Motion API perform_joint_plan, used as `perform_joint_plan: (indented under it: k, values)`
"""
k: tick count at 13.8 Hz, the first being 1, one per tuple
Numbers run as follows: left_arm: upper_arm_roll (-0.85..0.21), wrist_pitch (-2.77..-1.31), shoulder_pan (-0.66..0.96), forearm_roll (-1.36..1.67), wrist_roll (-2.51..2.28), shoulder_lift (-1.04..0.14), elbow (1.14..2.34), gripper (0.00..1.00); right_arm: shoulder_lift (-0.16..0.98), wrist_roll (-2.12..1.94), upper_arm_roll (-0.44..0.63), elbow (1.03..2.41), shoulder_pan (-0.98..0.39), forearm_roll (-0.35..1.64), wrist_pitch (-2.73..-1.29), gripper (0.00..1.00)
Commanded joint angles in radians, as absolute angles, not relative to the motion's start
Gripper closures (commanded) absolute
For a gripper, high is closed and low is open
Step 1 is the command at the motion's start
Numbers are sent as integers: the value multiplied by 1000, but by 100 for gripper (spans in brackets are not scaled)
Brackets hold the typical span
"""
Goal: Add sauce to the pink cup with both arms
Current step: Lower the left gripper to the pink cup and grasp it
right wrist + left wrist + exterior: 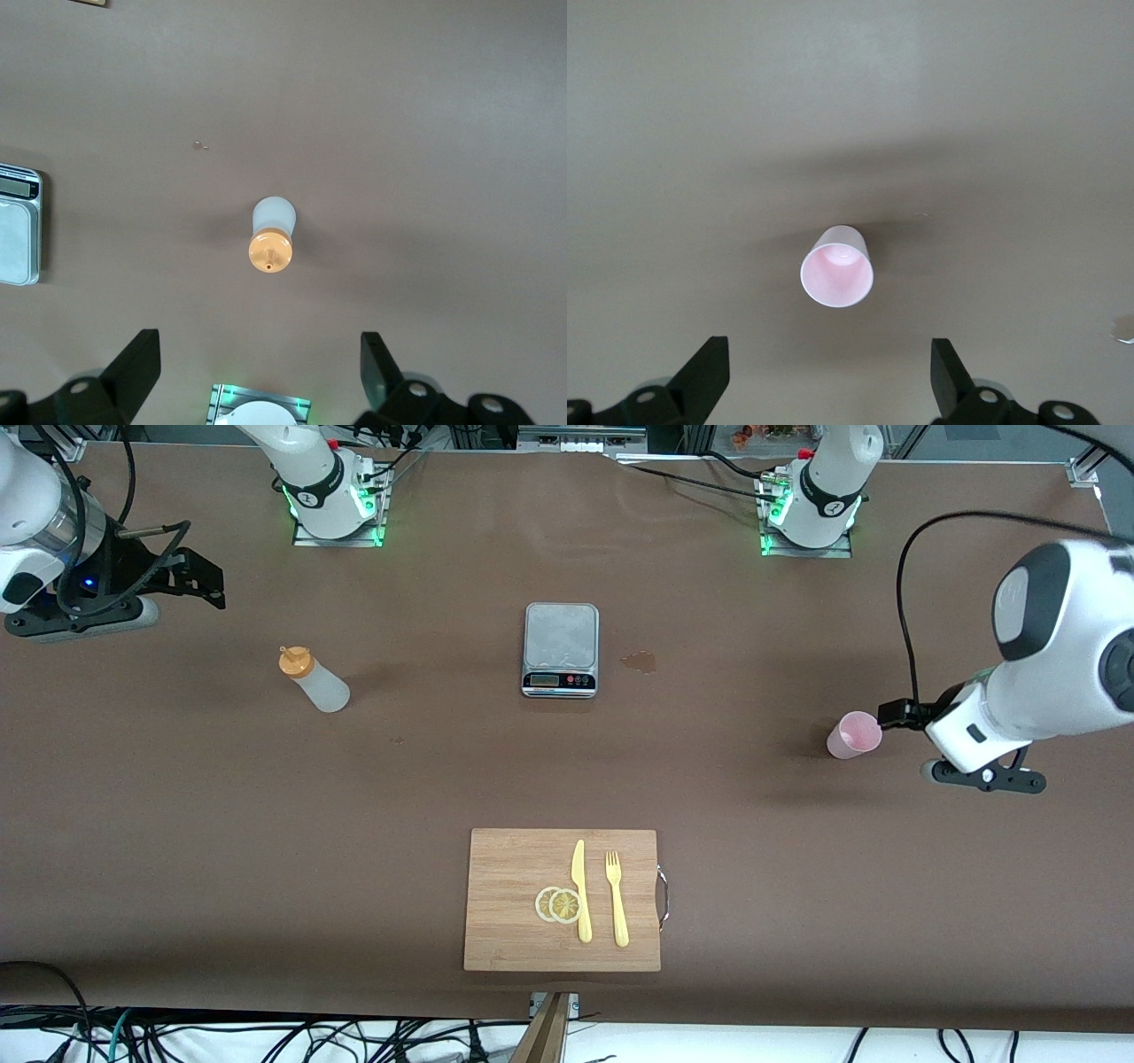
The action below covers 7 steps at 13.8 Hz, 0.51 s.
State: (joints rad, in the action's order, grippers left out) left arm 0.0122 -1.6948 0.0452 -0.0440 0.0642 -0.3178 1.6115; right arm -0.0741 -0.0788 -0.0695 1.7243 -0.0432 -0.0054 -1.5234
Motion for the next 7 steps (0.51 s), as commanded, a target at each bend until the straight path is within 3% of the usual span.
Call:
perform_joint_plan:
  k: [1,7]
  values:
    - [5,-1805,-27,-55,205,-285,1712,0,-72,-78,-74,1717,-44,-11,-1520,0]
    - [5,-2030,-80,-52,255,-268,1991,0,-72,-77,-74,1720,-46,-11,-1520,0]
